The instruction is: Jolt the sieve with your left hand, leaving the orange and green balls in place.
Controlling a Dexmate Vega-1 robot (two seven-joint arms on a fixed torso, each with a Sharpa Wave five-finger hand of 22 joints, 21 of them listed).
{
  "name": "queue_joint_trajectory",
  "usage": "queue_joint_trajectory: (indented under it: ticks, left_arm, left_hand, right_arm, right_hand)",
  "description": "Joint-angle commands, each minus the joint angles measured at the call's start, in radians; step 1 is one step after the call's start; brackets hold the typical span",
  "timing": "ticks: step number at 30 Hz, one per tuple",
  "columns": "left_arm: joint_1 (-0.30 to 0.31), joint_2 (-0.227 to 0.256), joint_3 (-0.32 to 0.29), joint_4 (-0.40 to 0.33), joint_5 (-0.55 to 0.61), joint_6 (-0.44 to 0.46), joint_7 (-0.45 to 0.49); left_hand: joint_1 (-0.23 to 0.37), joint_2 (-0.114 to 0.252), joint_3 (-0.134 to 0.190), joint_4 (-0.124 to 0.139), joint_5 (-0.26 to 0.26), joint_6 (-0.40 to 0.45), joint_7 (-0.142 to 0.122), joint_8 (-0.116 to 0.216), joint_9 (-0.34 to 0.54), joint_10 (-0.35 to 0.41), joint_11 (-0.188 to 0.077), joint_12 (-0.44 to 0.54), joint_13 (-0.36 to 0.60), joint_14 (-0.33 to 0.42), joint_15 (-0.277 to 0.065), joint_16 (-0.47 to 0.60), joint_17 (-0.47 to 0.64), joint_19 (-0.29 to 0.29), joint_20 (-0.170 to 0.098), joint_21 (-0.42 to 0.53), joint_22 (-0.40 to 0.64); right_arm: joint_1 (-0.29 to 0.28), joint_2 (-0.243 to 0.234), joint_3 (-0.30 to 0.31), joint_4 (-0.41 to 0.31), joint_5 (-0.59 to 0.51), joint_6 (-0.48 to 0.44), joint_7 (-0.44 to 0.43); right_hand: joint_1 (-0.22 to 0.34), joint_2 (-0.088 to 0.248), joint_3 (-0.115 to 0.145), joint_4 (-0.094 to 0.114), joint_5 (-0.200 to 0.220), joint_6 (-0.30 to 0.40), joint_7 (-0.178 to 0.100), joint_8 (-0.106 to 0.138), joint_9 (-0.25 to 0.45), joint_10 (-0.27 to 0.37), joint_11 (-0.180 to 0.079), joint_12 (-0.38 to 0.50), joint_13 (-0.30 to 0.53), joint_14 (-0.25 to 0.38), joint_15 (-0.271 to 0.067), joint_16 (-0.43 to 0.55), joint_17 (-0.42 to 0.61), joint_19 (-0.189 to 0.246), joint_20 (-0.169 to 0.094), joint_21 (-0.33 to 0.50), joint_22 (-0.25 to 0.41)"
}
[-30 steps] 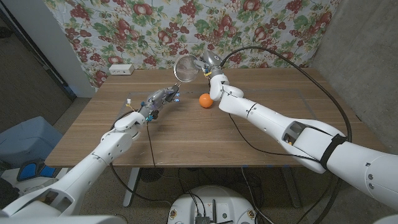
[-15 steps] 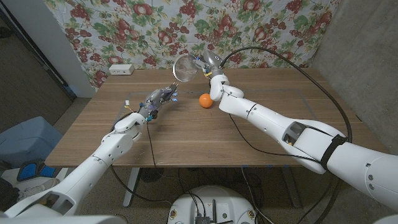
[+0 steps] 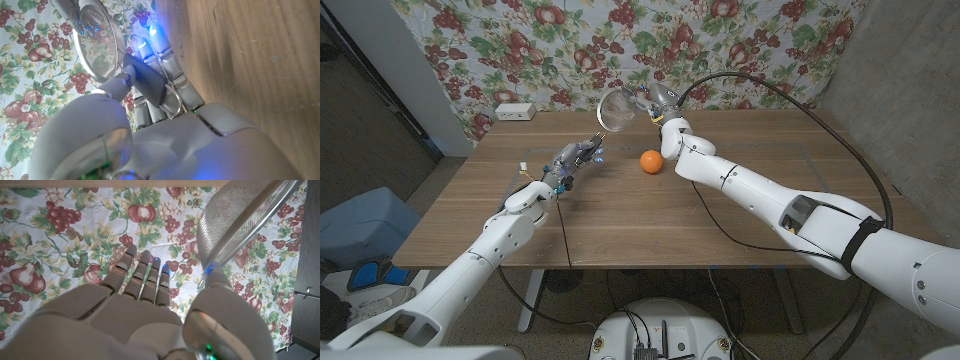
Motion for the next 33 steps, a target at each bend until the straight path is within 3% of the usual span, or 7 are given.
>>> queue_joint_trajectory:
  ticks: [1, 13, 22, 33]
  left_arm:
    - [0.016, 0.003, -0.010, -0.043, -0.017, 0.036, 0.055]
    - [0.028, 0.012, -0.011, -0.081, -0.021, 0.058, 0.082]
    - [0.031, 0.006, -0.011, -0.094, -0.029, 0.065, 0.098]
    - [0.041, 0.000, -0.015, -0.109, -0.032, 0.061, 0.119]
  left_hand:
    - [0.025, 0.004, 0.002, -0.007, 0.005, 0.140, 0.125, 0.004, 0.007, 0.092, -0.078, -0.004, 0.001, 0.042, -0.052, 0.003, 0.005, 0.013, -0.005, 0.011, 0.003]
    - [0.029, 0.002, 0.001, -0.006, 0.004, 0.138, 0.126, -0.005, 0.012, 0.088, -0.073, -0.016, 0.001, 0.044, -0.049, -0.002, 0.004, 0.008, -0.003, 0.021, 0.002]
    - [0.028, 0.003, 0.000, -0.003, 0.003, 0.137, 0.124, -0.011, 0.017, 0.089, -0.068, -0.022, 0.002, 0.041, -0.049, -0.008, 0.003, 0.004, 0.000, 0.027, 0.002]
    - [0.028, 0.004, -0.002, -0.001, 0.003, 0.143, 0.124, -0.014, 0.022, 0.097, -0.071, -0.027, 0.003, 0.048, -0.048, -0.008, 0.004, 0.004, -0.002, 0.037, 0.001]
  right_arm:
    - [-0.017, -0.046, 0.024, -0.038, 0.036, 0.070, 0.057]
    - [-0.066, -0.082, 0.102, -0.027, 0.121, 0.281, 0.056]
    - [-0.115, -0.089, 0.170, -0.026, 0.177, 0.395, 0.010]
    - [-0.152, -0.098, 0.217, -0.039, 0.219, 0.459, 0.003]
  right_hand:
    - [-0.041, -0.001, -0.020, 0.012, -0.017, -0.010, 0.011, -0.003, -0.001, -0.014, 0.011, -0.003, 0.000, -0.015, 0.005, -0.011, 0.005, -0.009, 0.015, -0.004, 0.003]
    - [-0.181, -0.004, -0.075, 0.073, -0.072, -0.007, 0.040, 0.000, -0.005, -0.027, 0.043, 0.001, -0.008, -0.032, 0.033, -0.029, 0.006, -0.030, 0.037, -0.017, 0.005]
    - [-0.232, 0.026, -0.082, 0.101, -0.080, 0.008, 0.048, 0.005, -0.008, -0.026, 0.050, 0.003, -0.012, -0.034, 0.044, -0.034, 0.008, -0.036, 0.034, -0.020, 0.006]
    - [-0.257, 0.050, -0.081, 0.114, -0.079, 0.034, 0.053, 0.013, -0.011, -0.015, 0.056, 0.008, -0.017, -0.021, 0.043, -0.032, 0.009, -0.032, 0.027, -0.019, 0.007]
